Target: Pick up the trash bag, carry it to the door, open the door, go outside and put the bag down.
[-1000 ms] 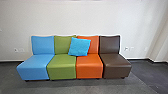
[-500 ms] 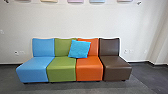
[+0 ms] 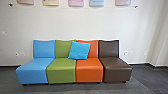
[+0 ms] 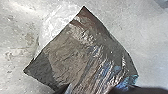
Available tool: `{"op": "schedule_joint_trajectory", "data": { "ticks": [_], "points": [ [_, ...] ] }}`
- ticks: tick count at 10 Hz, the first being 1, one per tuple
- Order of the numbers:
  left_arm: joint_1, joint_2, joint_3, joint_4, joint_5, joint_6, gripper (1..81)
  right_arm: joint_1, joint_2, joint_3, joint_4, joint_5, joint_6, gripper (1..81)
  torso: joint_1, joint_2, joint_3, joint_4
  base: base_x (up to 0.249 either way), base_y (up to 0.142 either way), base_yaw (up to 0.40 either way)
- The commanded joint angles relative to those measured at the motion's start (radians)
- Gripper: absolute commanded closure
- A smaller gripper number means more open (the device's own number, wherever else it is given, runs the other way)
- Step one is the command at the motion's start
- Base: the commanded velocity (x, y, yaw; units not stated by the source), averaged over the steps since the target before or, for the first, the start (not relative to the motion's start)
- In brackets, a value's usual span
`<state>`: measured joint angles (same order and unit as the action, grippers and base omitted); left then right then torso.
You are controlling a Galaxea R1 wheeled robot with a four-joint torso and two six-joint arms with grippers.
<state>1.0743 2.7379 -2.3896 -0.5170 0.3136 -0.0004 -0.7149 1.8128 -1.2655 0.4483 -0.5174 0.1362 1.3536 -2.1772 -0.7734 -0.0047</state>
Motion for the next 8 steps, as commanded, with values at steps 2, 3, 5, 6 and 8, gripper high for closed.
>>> {"op": "schedule_joint_trajectory", "data": {
  "ticks": [2, 3, 5, 6, 8],
  "points": [
    [-0.168, -0.021, 0.007, -0.021, 0.096, 0.002, 1.0, 0.107, -0.039, 0.022, 0.033, -0.038, -0.004, 1.0, 0.08, -0.126, -0.119, 0.0, 0.0, 0.0, 0.0],
    [-0.184, -0.023, 0.007, -0.021, 0.096, 0.002, 1.0, 0.105, -0.039, 0.023, 0.033, -0.038, -0.004, 1.0, 0.101, -0.158, -0.056, 0.0, 0.0, 0.0, 0.0],
    [-0.239, -0.023, 0.007, -0.024, 0.117, 0.0, 1.0, 0.108, -0.039, 0.026, 0.033, -0.041, -0.003, 1.0, 0.138, -0.215, -0.101, 0.0, 0.0, 0.0, 0.0],
    [-0.26, -0.017, 0.004, -0.034, 0.157, 0.0, 1.0, 0.105, -0.039, 0.028, 0.033, -0.041, -0.003, 1.0, 0.155, -0.243, -0.109, 0.0, 0.0, 0.0, 0.0],
    [-0.267, 0.0, 0.001, -0.037, 0.163, -0.016, 1.0, 0.103, -0.04, 0.023, 0.033, -0.041, -0.003, 1.0, 0.198, -0.311, -0.115, 0.0, 0.0, 0.0, 0.0]
  ]
}}
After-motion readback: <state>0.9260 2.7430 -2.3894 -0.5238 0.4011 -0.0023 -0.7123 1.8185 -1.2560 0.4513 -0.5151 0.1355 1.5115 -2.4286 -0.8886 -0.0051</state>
